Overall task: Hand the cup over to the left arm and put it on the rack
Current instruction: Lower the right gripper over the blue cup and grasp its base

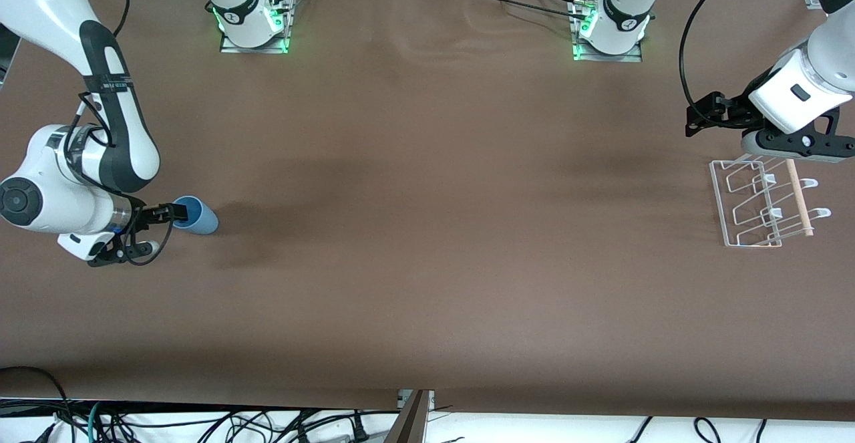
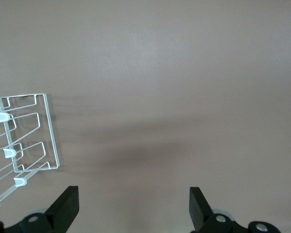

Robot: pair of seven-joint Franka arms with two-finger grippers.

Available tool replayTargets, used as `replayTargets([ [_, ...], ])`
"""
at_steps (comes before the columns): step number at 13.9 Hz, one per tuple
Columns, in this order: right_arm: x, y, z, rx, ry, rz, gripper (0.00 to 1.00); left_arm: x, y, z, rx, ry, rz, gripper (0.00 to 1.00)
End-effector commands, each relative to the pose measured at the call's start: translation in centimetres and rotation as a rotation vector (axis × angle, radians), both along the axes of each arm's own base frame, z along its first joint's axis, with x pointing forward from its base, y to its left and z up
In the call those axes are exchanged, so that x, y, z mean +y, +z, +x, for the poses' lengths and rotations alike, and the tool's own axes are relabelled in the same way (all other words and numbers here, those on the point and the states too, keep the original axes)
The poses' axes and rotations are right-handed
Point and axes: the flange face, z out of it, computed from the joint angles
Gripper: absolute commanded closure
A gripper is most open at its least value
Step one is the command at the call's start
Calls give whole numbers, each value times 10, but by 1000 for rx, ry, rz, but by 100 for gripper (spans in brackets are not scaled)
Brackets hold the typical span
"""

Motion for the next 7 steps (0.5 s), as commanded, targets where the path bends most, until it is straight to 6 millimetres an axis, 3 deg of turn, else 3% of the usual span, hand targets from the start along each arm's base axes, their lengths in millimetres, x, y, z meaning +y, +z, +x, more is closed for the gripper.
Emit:
replayTargets([
  [1, 1, -15, -3, 26, 29, -1, 14, -1, 4, -4, 2, 5, -24, 0],
  [2, 2, -19, -4, 35, 29, 0, 32, 0, 4, -4, 2, 7, -24, 0],
  [3, 1, -20, -5, 38, 26, 1, 66, 0, 4, -4, 2, 7, -24, 0],
  [4, 1, -22, -5, 43, 26, 1, 91, -1, 4, -4, 2, 5, -24, 0],
  [5, 1, -22, -5, 44, 24, 1, 100, 0, 4, -4, 4, 7, -24, 0],
  [7, 0, -22, -8, 64, 21, 4, 100, 0, 4, -4, 4, 7, -24, 0],
])
